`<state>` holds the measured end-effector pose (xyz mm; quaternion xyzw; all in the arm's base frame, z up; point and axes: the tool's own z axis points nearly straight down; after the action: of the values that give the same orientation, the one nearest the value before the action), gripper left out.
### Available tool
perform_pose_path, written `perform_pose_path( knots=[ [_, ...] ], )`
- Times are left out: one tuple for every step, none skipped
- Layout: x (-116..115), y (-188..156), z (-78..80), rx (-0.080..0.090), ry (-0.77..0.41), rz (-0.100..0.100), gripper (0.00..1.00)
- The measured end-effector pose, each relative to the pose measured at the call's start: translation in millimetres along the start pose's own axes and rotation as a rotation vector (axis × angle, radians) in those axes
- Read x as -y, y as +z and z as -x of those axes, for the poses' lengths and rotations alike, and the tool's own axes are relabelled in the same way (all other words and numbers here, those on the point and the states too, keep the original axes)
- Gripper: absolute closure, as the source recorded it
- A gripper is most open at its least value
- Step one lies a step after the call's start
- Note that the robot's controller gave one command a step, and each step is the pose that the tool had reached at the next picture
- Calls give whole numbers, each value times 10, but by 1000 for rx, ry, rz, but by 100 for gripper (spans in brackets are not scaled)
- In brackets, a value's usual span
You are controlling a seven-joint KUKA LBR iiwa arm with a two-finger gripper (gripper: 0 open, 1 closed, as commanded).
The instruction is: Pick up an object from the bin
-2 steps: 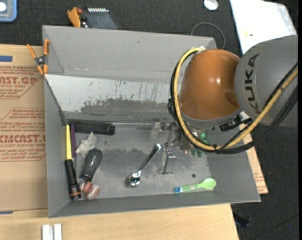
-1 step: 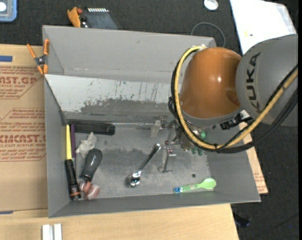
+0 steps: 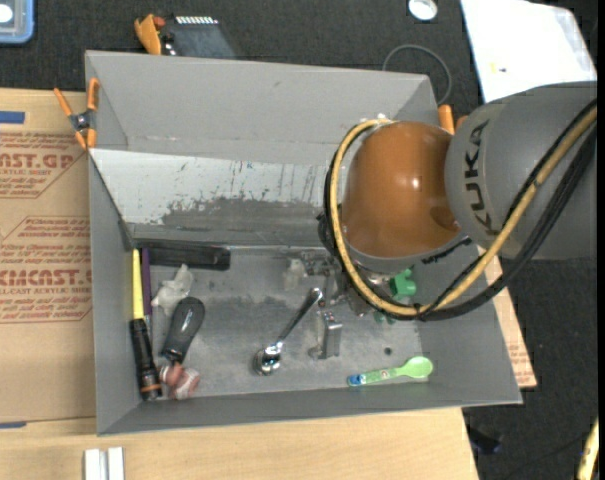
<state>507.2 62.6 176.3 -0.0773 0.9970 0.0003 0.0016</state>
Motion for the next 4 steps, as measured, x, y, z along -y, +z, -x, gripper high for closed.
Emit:
perform_pose_path(
  knots=[
    [-233,164,-49,3,-374,-1,0],
    [-293,469,27,-1,-547,0,0],
    [-270,993,142,6,-872,-1,0],
    [-312,1061,274,7,-880,0,100]
  ],
)
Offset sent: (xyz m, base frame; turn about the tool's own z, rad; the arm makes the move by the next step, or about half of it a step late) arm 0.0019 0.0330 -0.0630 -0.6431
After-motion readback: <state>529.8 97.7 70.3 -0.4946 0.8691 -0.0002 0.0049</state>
